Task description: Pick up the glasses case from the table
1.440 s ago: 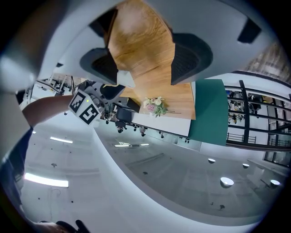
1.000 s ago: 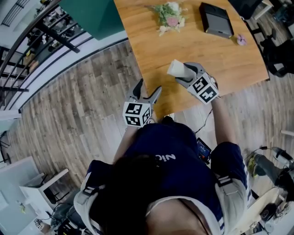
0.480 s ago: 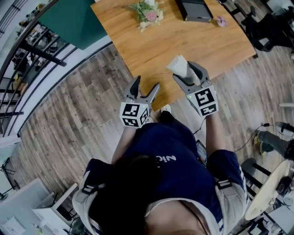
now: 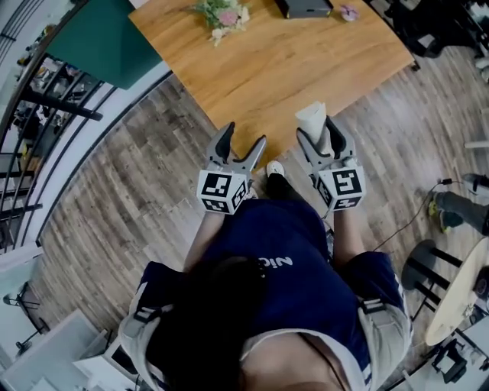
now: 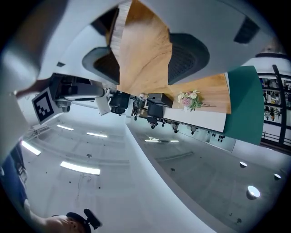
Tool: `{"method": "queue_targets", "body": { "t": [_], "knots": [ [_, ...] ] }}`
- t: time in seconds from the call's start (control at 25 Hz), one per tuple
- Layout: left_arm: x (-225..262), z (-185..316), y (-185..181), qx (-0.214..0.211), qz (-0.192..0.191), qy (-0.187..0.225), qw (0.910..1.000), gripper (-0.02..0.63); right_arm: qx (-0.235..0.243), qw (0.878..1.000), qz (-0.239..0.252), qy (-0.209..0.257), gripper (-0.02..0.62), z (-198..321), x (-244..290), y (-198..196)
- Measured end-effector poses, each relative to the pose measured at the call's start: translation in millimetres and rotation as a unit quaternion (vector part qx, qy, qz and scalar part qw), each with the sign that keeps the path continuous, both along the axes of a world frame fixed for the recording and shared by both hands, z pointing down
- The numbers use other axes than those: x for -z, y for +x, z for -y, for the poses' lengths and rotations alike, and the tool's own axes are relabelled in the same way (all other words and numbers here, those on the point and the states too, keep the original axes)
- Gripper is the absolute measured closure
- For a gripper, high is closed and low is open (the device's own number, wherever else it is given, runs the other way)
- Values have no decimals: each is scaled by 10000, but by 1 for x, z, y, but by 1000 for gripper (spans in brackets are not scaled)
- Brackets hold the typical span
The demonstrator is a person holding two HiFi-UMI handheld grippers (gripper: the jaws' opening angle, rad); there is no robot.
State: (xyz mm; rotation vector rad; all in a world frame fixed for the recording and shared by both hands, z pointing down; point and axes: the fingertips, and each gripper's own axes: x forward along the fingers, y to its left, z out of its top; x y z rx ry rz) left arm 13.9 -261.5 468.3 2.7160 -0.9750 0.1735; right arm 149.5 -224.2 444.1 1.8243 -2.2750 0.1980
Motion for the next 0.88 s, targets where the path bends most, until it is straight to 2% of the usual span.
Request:
{"method": "queue_targets", "body": {
  "t": [0.32,0.48,0.6,0.64,0.88],
  "knots": [
    [7,0,7,-35,95,226,9997,286,-400,9991,127,4,291,-8,-7,15],
    [13,2,7,53,88,368,9993,426,-345,9992,167,59,291,-4,-4,14],
    [14,4,3,193,140,432,9988,575,-215,9996,152,77,291,3,-2,11],
    [13,5,2,215,168,424,9987,603,-174,9997,165,81,291,5,-1,10],
    [11,6,3,183,146,320,9992,603,-96,9993,347,119,293,14,0,9]
  ]
}}
